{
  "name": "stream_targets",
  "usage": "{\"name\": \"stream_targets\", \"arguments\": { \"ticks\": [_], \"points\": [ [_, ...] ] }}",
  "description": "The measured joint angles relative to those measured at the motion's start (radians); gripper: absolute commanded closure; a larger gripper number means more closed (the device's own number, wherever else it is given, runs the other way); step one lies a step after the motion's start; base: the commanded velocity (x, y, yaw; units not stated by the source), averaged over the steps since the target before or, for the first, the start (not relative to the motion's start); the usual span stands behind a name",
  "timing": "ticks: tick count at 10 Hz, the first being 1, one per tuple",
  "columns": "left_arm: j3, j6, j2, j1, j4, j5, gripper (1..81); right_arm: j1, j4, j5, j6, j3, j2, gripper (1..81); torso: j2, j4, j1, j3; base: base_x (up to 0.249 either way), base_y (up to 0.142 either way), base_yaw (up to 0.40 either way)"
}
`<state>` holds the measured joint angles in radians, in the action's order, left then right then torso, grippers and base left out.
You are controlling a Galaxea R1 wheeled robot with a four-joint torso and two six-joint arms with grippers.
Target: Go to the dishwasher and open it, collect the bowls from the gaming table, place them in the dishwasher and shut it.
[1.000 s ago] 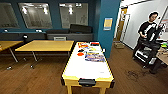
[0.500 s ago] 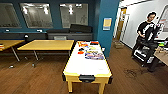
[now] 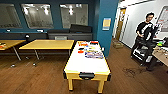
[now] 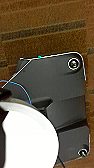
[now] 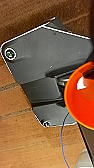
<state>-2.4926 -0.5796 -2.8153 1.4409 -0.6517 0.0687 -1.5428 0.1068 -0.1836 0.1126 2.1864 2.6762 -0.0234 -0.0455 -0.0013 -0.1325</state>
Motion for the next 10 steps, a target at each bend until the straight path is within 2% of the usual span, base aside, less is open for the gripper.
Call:
{"name": "stream_targets", "arguments": {
  "ticks": [10],
  "points": [
    [0.000,0.000,0.000,-0.009,0.000,-0.006,81.1,0.006,-0.003,-0.003,0.000,0.027,0.017,81.1,0.000,0.000,0.002,0.000,0.000,0.000,0.000]
  ]
}}
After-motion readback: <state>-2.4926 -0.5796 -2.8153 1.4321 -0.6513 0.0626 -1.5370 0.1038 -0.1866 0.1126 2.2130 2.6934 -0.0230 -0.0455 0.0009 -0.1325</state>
